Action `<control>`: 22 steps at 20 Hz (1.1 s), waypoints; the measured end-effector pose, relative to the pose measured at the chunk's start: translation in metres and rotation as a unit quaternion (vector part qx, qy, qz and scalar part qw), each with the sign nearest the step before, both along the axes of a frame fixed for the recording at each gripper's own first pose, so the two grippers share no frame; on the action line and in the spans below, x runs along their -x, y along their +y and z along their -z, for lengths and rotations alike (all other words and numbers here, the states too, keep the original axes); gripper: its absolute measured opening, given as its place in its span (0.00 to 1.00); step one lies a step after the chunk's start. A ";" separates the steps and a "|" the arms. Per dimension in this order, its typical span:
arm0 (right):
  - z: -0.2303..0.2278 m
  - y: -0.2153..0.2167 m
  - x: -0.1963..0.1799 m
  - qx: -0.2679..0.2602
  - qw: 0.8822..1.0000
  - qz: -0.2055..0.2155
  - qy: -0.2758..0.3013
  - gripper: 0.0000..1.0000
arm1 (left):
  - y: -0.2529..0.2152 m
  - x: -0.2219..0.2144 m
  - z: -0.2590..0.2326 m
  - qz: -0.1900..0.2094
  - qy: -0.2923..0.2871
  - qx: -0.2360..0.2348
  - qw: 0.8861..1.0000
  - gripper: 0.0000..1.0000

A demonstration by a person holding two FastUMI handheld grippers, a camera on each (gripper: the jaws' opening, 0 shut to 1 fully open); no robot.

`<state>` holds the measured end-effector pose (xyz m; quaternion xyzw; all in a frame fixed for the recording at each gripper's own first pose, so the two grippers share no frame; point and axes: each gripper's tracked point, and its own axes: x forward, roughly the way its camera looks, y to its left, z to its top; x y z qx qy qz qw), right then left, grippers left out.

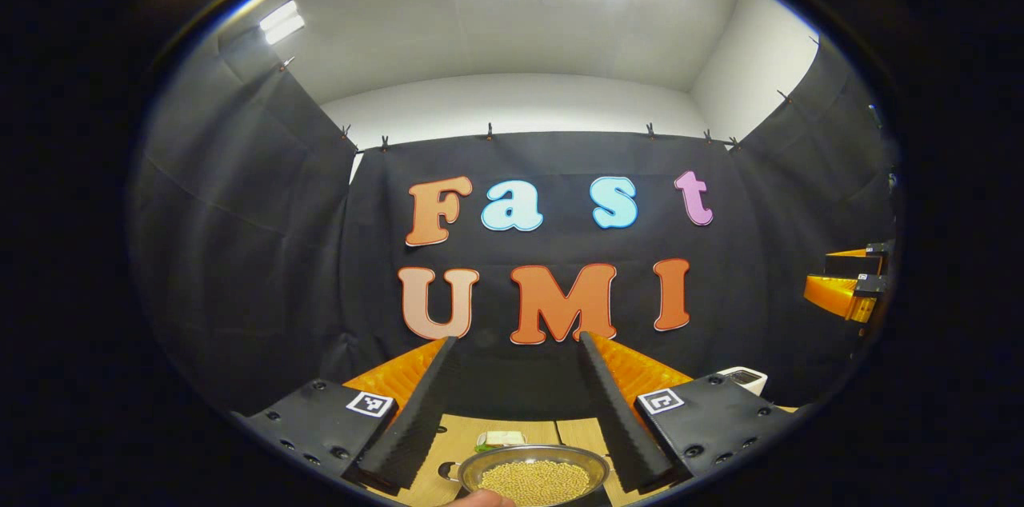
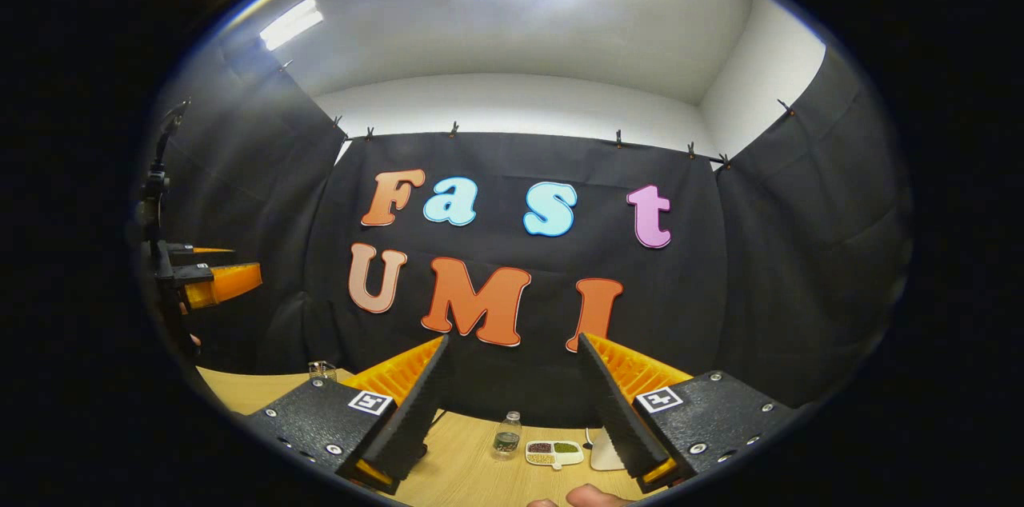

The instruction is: First push the handle of the pot to place it horizontally, then grasp the pot with both hands and set it on the induction cooktop.

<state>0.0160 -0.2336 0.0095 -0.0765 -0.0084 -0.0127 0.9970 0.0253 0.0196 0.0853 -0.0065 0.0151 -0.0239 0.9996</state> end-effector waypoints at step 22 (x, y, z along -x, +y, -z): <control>0.002 -0.005 0.000 0.001 1.000 0.006 -0.007 0.95 | -0.013 0.000 0.001 0.002 -0.005 0.014 1.000 0.99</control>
